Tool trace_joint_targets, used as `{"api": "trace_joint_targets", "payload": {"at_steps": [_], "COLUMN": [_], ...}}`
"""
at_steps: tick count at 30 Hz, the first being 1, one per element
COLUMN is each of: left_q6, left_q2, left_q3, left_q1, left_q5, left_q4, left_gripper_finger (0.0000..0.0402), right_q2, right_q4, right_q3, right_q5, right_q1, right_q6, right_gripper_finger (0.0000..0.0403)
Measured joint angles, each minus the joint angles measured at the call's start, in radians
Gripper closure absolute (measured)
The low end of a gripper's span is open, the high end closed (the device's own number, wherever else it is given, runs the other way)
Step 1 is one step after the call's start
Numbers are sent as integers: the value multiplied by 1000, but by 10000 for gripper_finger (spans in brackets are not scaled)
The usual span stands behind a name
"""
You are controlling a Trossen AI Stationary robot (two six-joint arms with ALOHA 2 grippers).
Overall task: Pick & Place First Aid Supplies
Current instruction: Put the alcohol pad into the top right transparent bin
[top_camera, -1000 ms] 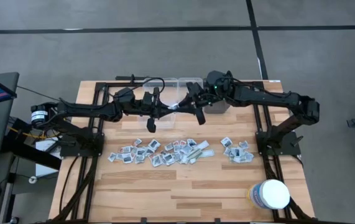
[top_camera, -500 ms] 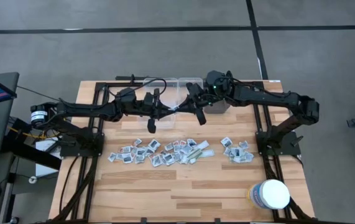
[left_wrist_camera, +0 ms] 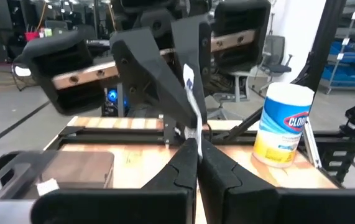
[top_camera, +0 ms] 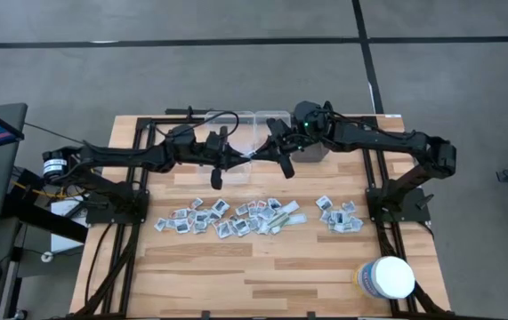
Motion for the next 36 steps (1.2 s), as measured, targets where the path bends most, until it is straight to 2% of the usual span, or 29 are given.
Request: {"api": "trace_joint_targets", "payload": {"at_steps": [10,13,22,29,36], "left_q6": [-19,-49,-54,-52,-49], "left_q2": [-19,-17,-85,-180,-225], "left_q3": [-6,-7,-6,-5,-4], "left_q1": [67,90,128,148,151], "left_q5": [-16,-56,-58,-57,-56], "left_q4": [-144,-179,-171,-170,-168], "left_gripper_finger": [394,389,367,368,368], "right_q2": [-6,-7,-2,-2,133], "right_q4": [-1,-5,-172,-280,-307], "right_q3": [3,3,3,3,2], "right_q5": [-19,-11,125,158,154], "right_q1": [-31,-54,-168,-254,-284], "right_q6": [-21,-21,-29,-27,9], "right_gripper_finger": [402,403,403,403,403]}}
